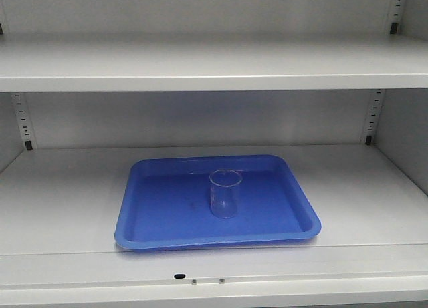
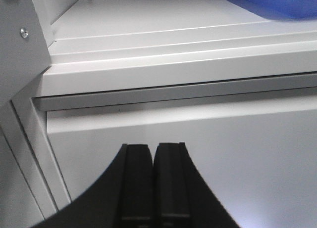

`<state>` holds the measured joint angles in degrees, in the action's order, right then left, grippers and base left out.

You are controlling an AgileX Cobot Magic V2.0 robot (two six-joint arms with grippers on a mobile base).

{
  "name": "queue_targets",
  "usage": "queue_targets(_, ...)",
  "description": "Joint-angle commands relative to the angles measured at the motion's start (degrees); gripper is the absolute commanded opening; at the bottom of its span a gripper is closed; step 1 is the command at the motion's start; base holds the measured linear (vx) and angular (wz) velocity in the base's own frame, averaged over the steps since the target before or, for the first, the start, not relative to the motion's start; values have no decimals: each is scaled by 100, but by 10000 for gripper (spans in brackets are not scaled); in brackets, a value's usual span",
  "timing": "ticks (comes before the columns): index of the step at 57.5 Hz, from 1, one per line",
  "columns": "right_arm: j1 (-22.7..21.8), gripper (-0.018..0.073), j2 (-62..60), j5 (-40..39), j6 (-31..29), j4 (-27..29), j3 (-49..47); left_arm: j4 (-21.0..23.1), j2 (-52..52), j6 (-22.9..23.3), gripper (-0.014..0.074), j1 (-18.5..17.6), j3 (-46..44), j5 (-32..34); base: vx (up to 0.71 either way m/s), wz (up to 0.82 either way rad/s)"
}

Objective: Pick beaker and place in left cabinet

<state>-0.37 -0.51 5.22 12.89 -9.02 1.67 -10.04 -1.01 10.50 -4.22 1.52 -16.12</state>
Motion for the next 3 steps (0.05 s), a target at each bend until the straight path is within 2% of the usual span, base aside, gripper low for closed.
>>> queue_targets(1,-24,-8,-90,-464,-45,-74,34,6,-61,24,4,1,-68,474,0,0)
queue_targets(3,-24,-8,-90,-464,-45,-74,34,6,-61,24,4,1,-68,474,0,0)
